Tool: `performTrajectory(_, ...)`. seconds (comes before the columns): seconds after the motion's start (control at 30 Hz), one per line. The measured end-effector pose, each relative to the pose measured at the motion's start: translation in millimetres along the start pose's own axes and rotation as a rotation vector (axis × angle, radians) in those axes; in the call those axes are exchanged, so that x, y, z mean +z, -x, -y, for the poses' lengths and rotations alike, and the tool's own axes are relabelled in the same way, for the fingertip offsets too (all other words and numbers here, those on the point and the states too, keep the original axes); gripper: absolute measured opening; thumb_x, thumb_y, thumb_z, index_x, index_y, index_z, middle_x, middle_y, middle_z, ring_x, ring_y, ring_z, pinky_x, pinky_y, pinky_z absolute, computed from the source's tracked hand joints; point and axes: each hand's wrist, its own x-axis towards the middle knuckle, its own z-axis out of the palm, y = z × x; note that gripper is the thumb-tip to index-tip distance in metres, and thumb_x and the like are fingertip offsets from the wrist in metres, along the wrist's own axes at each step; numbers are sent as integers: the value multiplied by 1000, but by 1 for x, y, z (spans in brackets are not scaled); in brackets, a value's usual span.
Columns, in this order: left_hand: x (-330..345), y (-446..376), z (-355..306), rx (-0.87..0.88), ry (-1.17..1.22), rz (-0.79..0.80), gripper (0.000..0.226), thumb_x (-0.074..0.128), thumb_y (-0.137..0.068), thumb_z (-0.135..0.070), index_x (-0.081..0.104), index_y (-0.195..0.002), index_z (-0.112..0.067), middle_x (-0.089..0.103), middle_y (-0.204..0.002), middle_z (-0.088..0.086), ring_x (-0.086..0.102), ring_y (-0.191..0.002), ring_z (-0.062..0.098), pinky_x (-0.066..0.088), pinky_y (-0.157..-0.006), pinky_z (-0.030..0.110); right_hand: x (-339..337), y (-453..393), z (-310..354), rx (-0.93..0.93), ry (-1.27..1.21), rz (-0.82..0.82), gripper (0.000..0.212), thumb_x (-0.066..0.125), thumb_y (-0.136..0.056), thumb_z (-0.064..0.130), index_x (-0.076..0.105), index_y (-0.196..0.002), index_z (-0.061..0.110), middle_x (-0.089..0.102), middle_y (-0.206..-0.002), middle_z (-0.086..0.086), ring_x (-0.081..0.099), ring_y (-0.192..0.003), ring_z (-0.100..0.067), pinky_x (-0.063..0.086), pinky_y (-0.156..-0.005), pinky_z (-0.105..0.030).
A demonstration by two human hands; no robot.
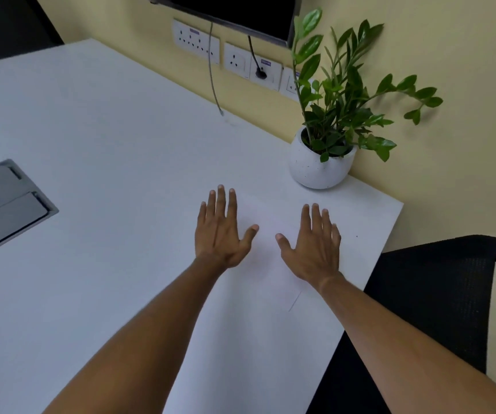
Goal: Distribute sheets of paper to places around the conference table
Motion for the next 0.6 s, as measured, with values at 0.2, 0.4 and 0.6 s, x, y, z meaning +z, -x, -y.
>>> performTrajectory(0.2,-40,26,1,15,-61,-93,90,6,-88,-73,-23,-152,-16,-27,-160,8,-25,-147,25,-13,-120,42,-31,11,25,-194,107,-107,92,36,-92,65,-3,-158,13,-6,-166,-10,-9,-153,-28,-6,-122,-50)
performTrajectory(0.4,-85,61,3,-23,-125,-170,90,6,-88,-73,-25,-151,-17,-32,-158,9,-31,-145,25,-13,-120,45,-65,22,47,-366,166,-186,96,22,-87,72,-2,-158,13,-8,-166,-11,-10,-153,-28,-8,-121,-50)
performTrajectory(0.6,-132,114,-4,-128,-178,-252,90,9,-90,-73,-25,-151,-16,-32,-158,10,-31,-145,24,-13,-120,45,-97,54,65,-543,123,-240,97,20,-87,74,-5,-158,13,-12,-165,-11,-13,-152,-27,-13,-121,-49)
